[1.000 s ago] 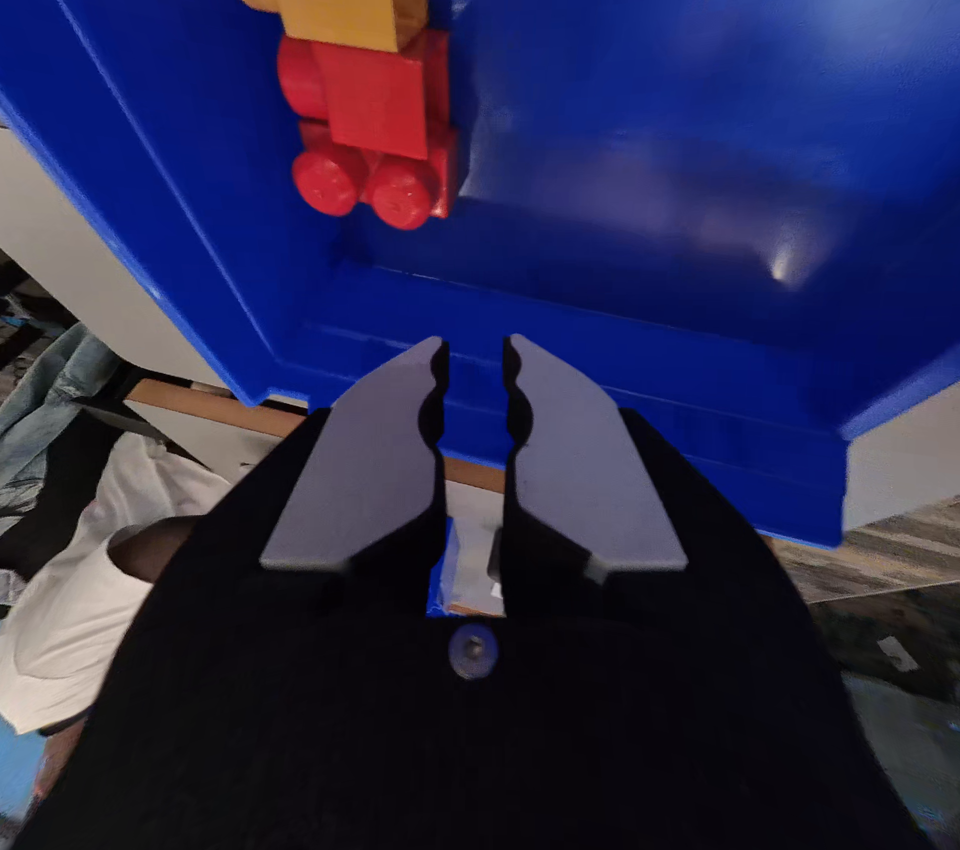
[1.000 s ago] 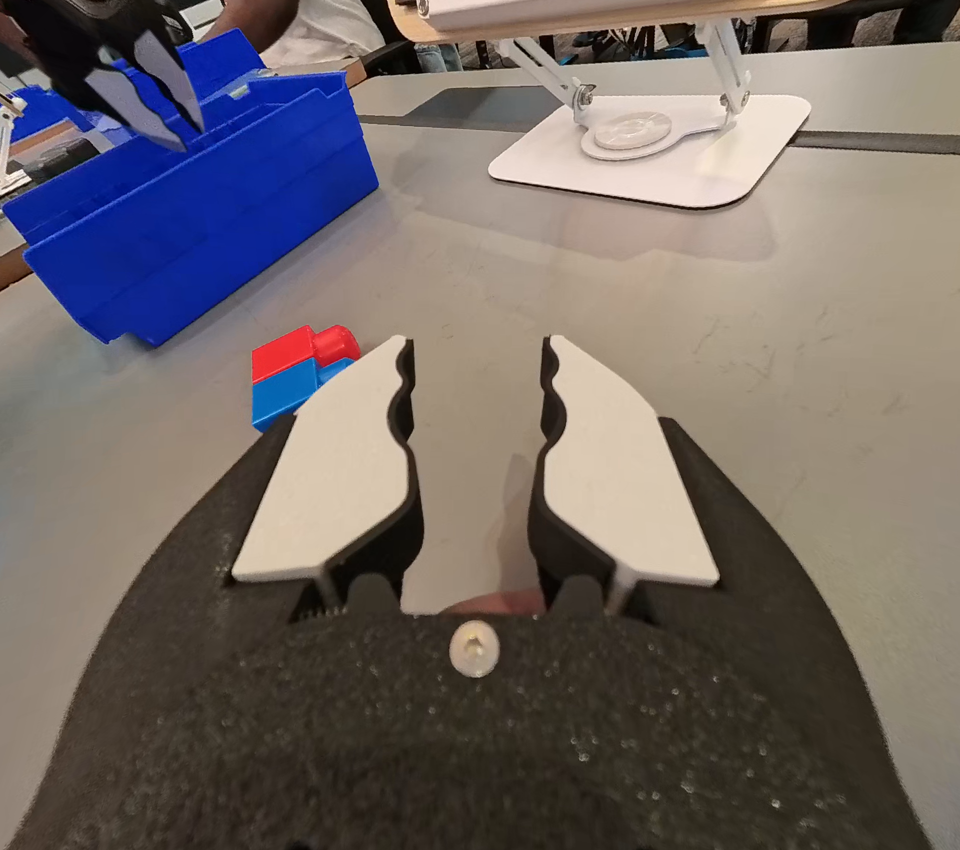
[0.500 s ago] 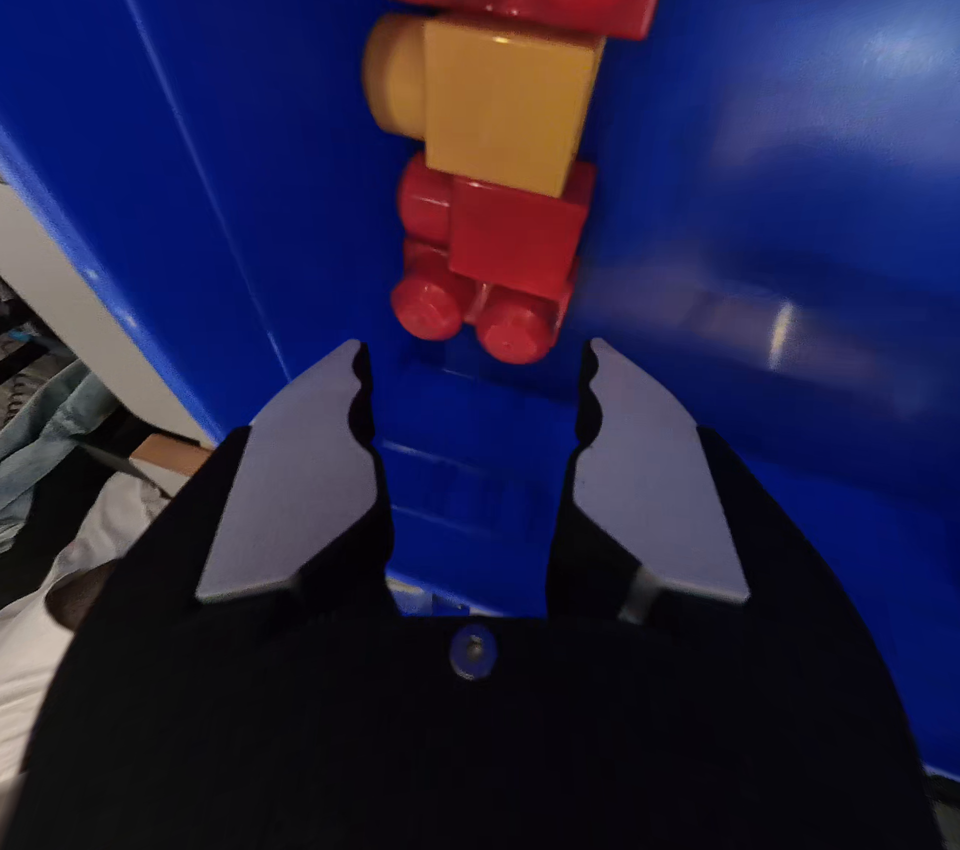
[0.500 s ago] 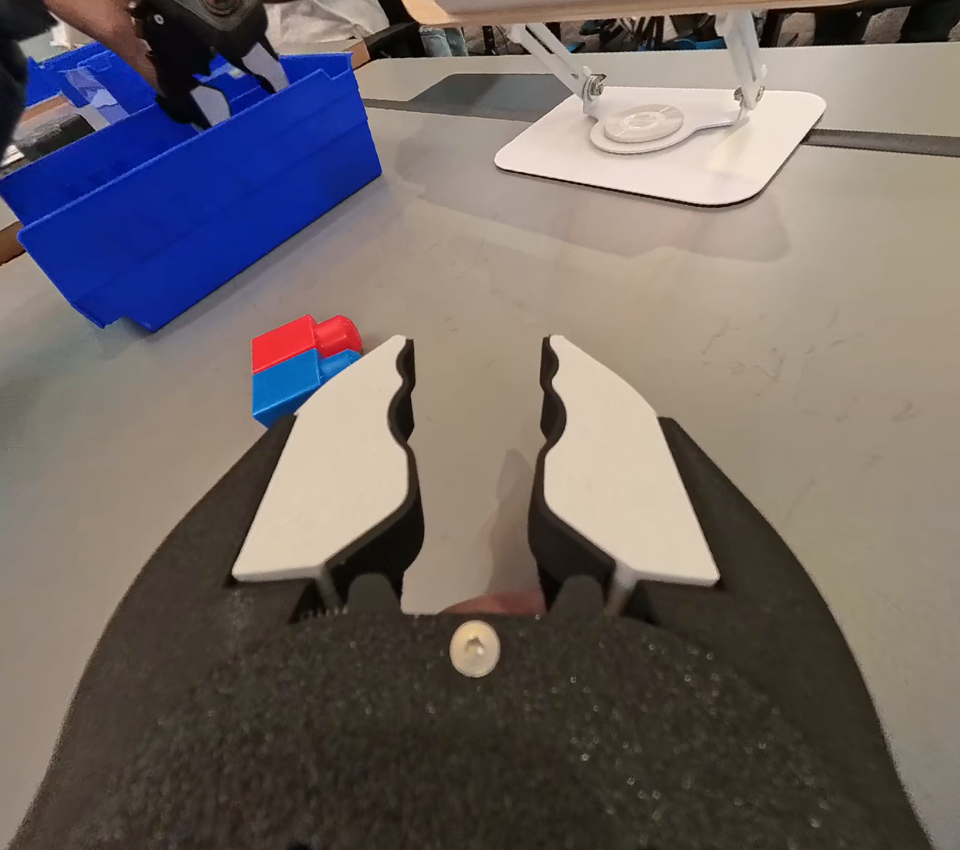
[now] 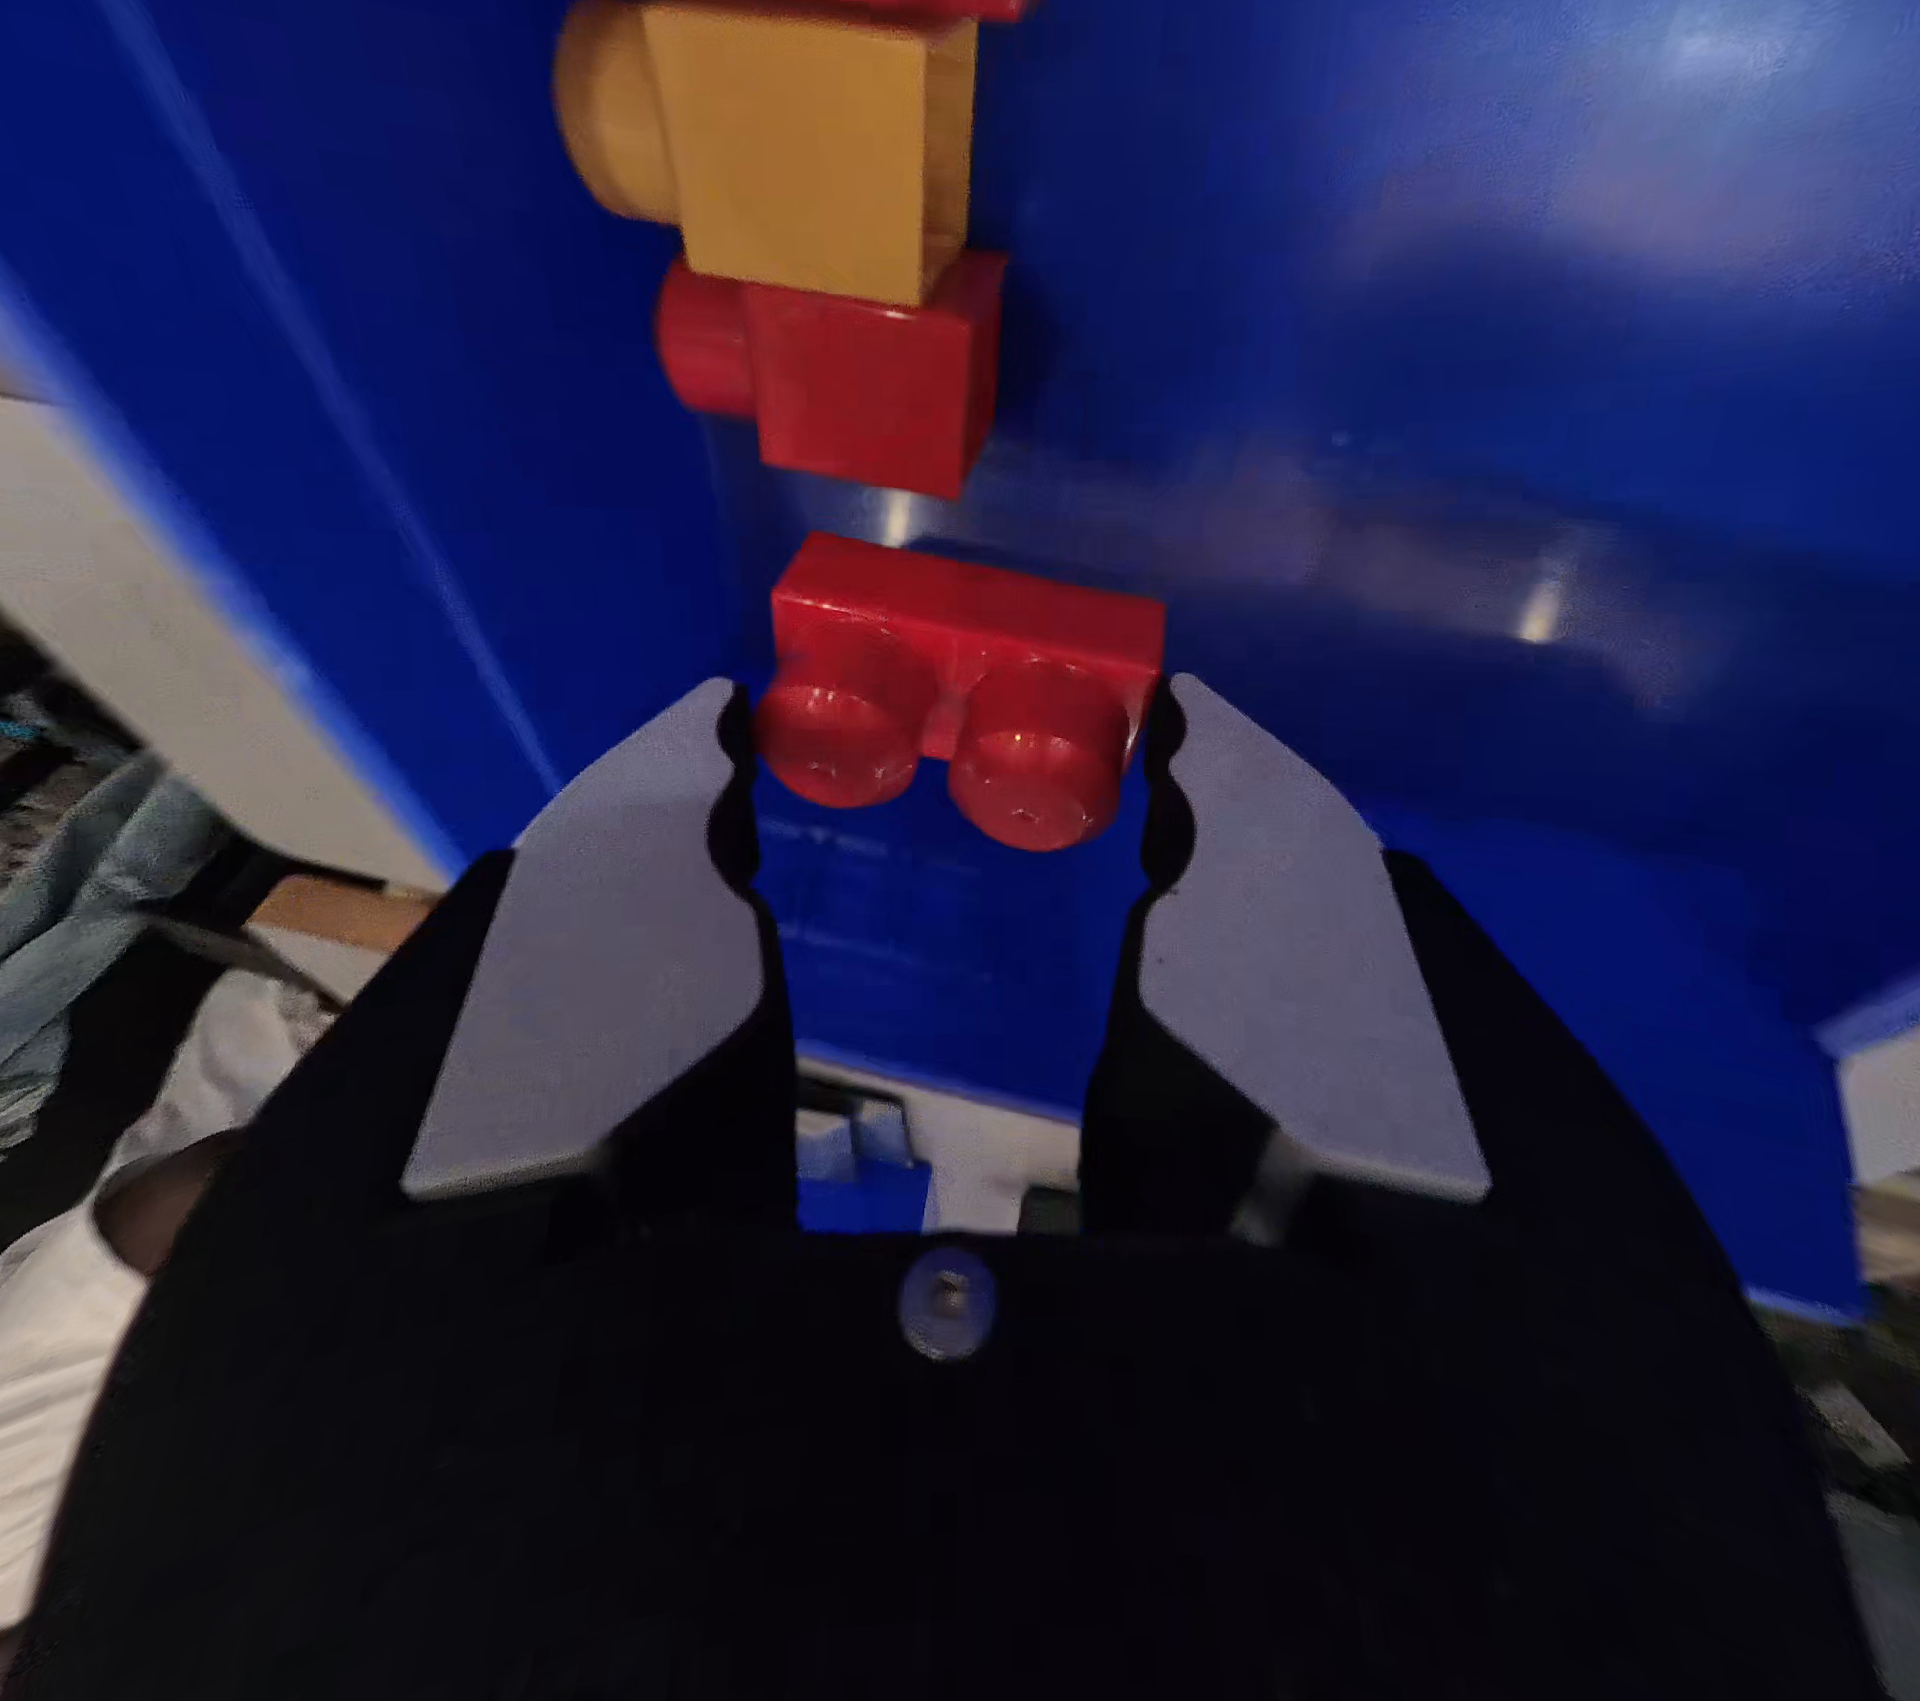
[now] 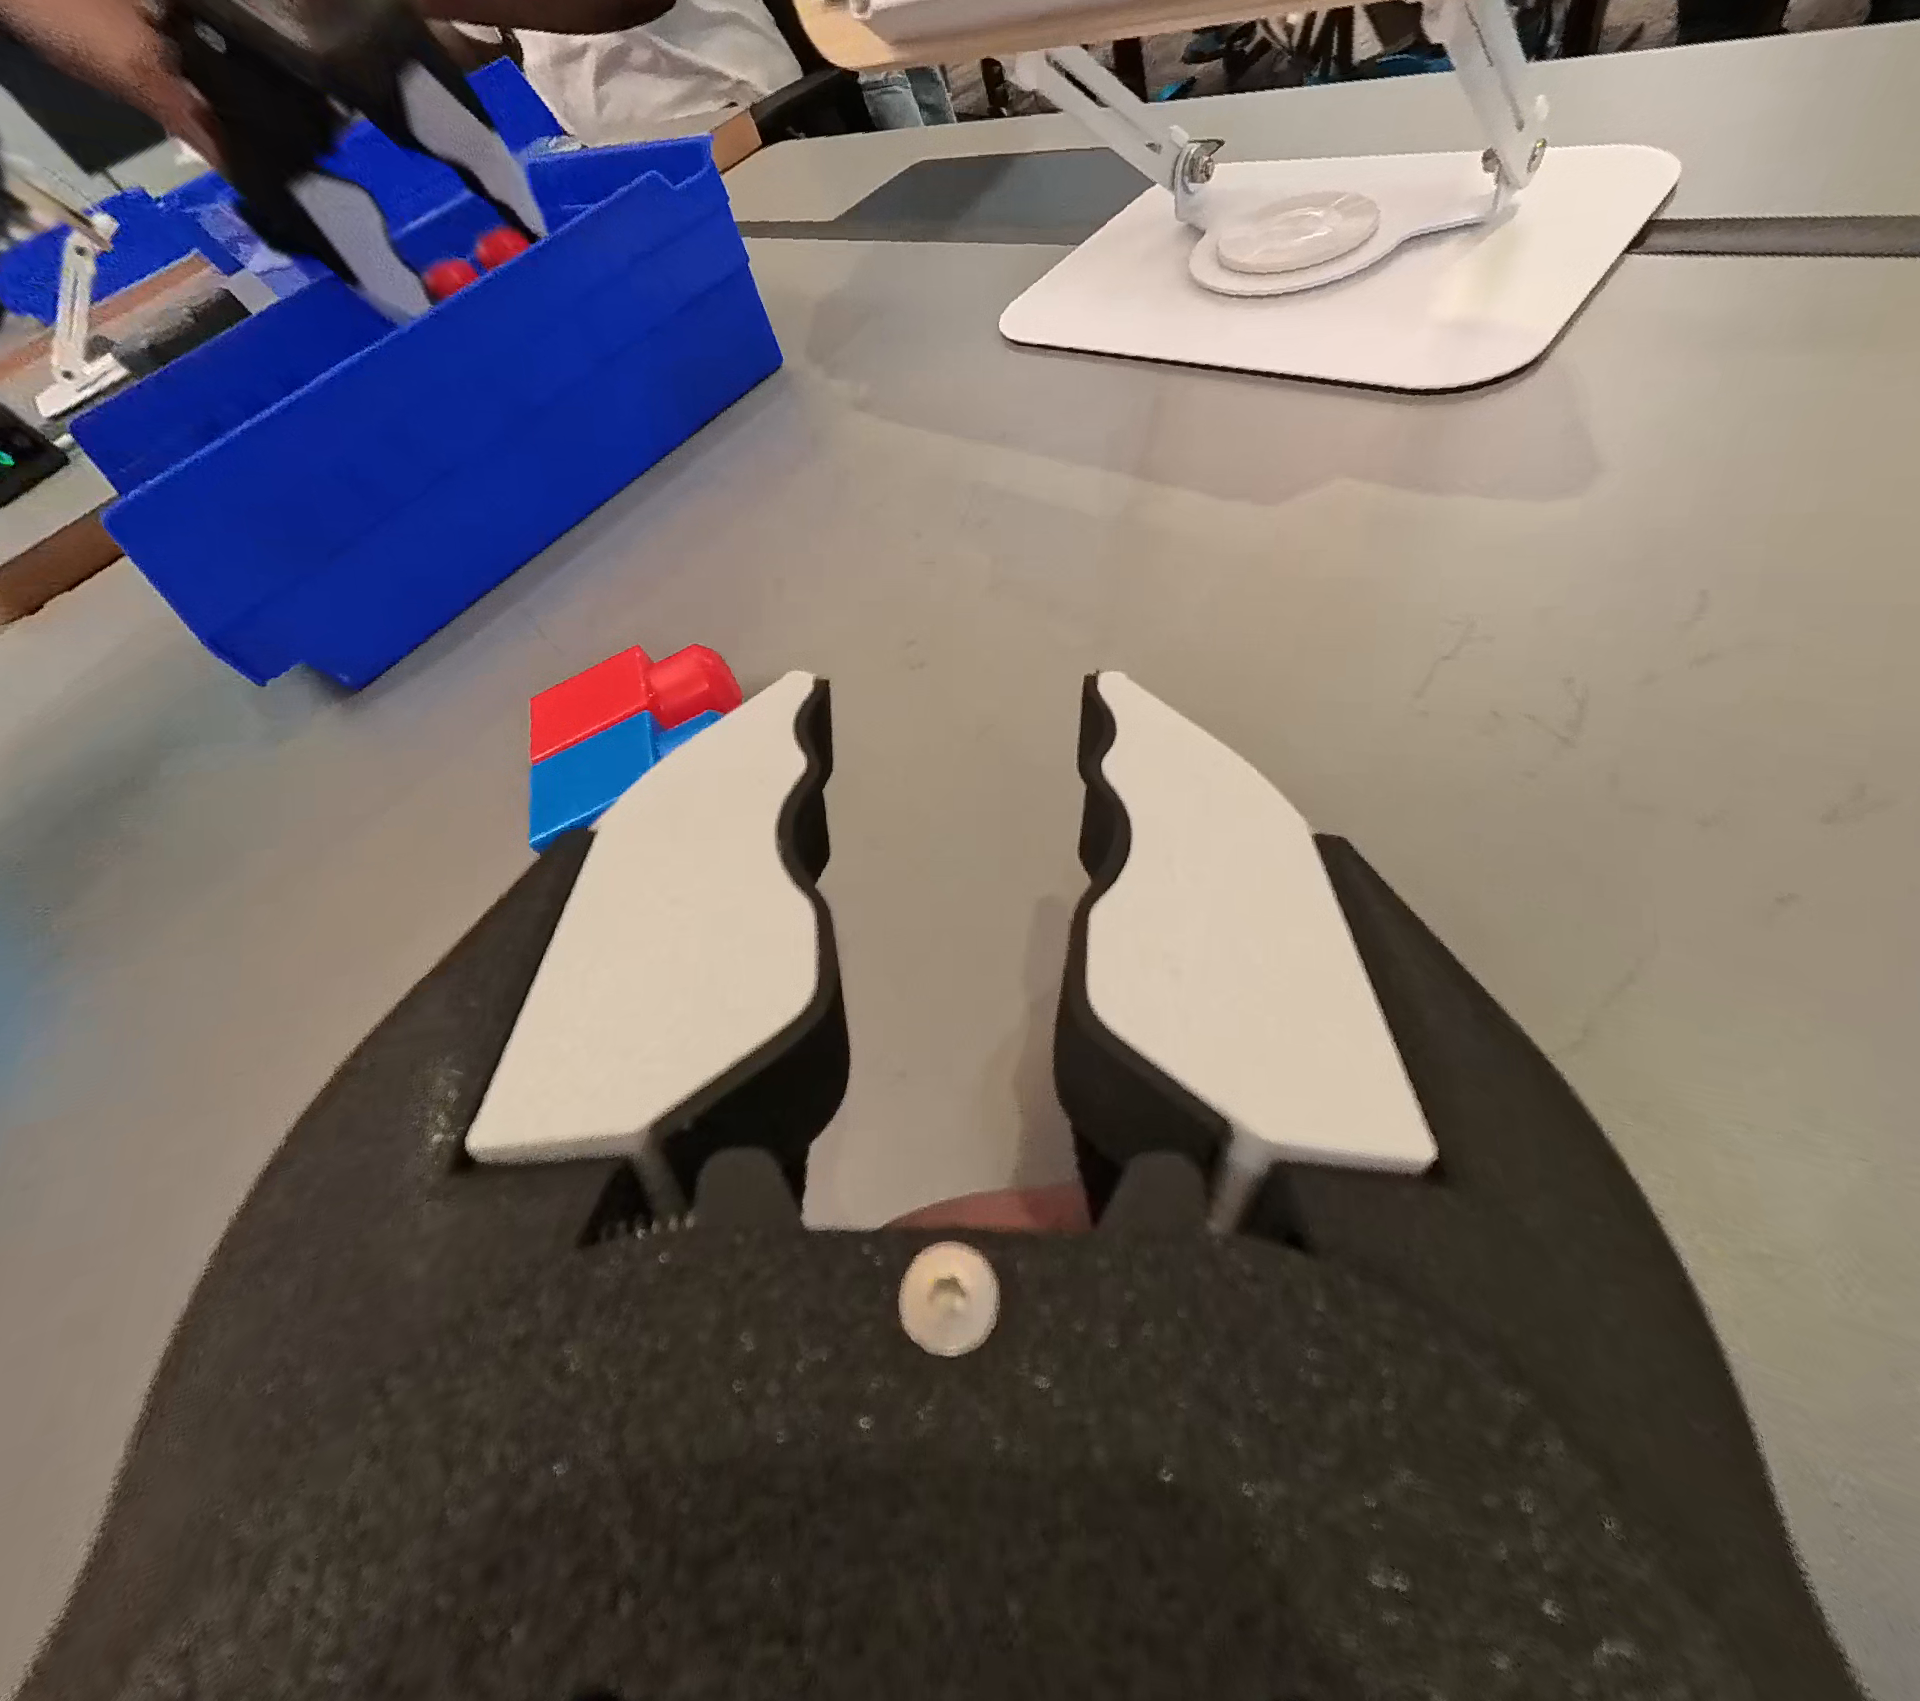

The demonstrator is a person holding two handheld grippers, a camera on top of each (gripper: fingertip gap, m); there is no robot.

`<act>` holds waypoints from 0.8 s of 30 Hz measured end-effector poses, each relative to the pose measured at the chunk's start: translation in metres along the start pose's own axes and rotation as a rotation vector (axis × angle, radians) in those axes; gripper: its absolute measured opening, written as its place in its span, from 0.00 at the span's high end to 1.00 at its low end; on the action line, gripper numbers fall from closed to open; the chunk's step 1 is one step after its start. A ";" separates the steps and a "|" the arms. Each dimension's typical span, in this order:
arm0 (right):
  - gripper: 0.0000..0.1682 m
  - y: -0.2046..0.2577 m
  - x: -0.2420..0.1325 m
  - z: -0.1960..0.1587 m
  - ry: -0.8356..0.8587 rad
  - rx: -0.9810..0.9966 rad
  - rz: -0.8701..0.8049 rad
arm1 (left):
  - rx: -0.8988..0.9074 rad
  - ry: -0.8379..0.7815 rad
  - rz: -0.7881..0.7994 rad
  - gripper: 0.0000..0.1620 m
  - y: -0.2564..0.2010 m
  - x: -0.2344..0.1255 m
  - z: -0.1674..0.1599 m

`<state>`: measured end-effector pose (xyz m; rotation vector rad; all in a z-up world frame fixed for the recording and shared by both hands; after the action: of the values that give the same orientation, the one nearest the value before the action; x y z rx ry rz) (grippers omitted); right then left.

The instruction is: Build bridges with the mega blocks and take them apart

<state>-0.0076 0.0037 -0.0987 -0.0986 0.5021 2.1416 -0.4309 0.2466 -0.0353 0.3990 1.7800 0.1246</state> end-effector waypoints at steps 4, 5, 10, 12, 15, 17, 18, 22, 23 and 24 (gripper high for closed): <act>0.73 0.004 0.001 0.001 -0.006 -0.038 -0.003 | 0.013 -0.153 0.105 0.56 -0.014 -0.086 0.021; 0.73 0.004 0.001 0.001 -0.007 -0.048 -0.004 | 0.026 -0.205 0.128 0.56 -0.019 -0.107 0.032; 0.73 0.008 0.000 0.002 -0.024 -0.088 -0.003 | 0.123 -0.417 0.136 0.55 -0.042 -0.158 0.122; 0.73 0.011 -0.002 0.002 -0.028 -0.108 -0.005 | 0.180 -0.453 0.124 0.55 -0.047 -0.152 0.165; 0.73 0.016 -0.007 0.000 -0.038 -0.141 -0.008 | 0.231 -0.439 0.095 0.56 -0.047 -0.126 0.230; 0.73 0.020 -0.011 -0.001 -0.036 -0.178 -0.020 | 0.254 -0.394 0.065 0.56 -0.045 -0.105 0.268; 0.73 0.021 -0.013 -0.002 -0.035 -0.196 -0.027 | 0.264 -0.363 0.045 0.56 -0.044 -0.095 0.286; 0.73 0.024 -0.018 -0.005 -0.034 -0.224 -0.029 | 0.303 -0.255 -0.018 0.56 -0.042 -0.067 0.337; 0.73 0.023 -0.018 -0.005 -0.032 -0.219 -0.029 | 0.301 -0.239 -0.026 0.56 -0.041 -0.063 0.346; 0.73 0.023 -0.019 -0.005 -0.034 -0.213 -0.026 | 0.294 -0.227 -0.036 0.56 -0.040 -0.060 0.355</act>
<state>-0.0150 -0.0248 -0.0916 -0.1867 0.2500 2.1623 -0.0868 0.1437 -0.0804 0.5675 1.5817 -0.2036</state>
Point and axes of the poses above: each gripper's, where its closed fingertips meet, x out along the fingers, z out of its top, y = z × x across the jaws, the point moved 10 cm from there along -x, back along the fingers, and after that the axes turned 4 degrees about z, right-handed, at the moved point
